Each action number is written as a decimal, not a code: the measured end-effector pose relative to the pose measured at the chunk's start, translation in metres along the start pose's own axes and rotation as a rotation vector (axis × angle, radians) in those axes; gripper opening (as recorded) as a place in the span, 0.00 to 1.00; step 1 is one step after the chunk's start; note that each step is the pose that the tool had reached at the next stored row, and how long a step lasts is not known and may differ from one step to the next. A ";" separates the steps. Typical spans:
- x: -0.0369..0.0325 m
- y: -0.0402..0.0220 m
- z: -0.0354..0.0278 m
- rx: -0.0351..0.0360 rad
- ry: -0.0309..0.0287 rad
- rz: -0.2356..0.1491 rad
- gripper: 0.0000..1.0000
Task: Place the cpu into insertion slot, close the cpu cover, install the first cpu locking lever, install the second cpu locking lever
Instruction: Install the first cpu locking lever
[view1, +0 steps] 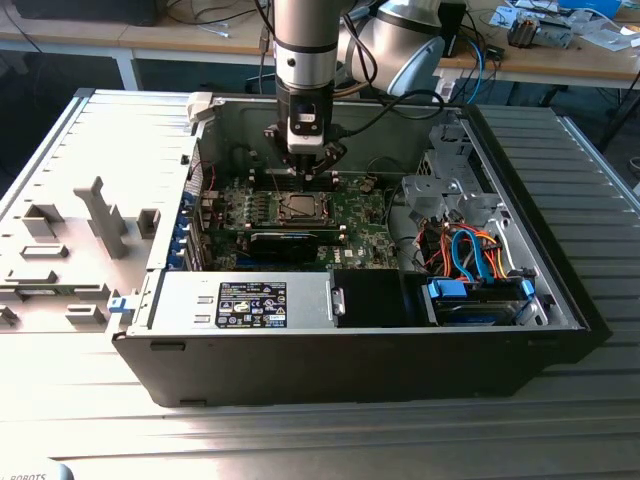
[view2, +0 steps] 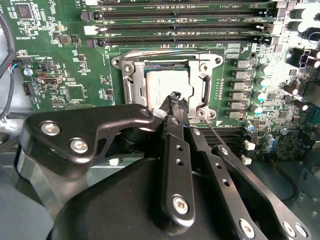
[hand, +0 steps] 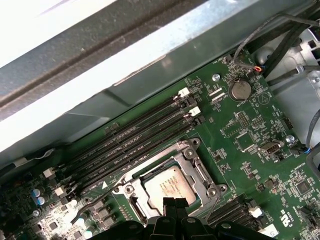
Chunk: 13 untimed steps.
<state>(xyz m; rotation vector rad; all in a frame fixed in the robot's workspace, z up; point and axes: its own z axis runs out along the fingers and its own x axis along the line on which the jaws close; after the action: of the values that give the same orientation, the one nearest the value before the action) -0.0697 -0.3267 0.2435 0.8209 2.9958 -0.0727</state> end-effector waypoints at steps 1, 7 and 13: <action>0.0000 0.0000 0.0000 0.0000 0.0000 -0.001 0.11; 0.0000 0.0000 0.0000 -0.0004 -0.0003 -0.009 0.11; 0.0000 0.0000 0.0000 -0.0008 -0.0006 -0.017 0.11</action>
<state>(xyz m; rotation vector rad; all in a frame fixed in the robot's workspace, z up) -0.0697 -0.3267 0.2435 0.7953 3.0024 -0.0723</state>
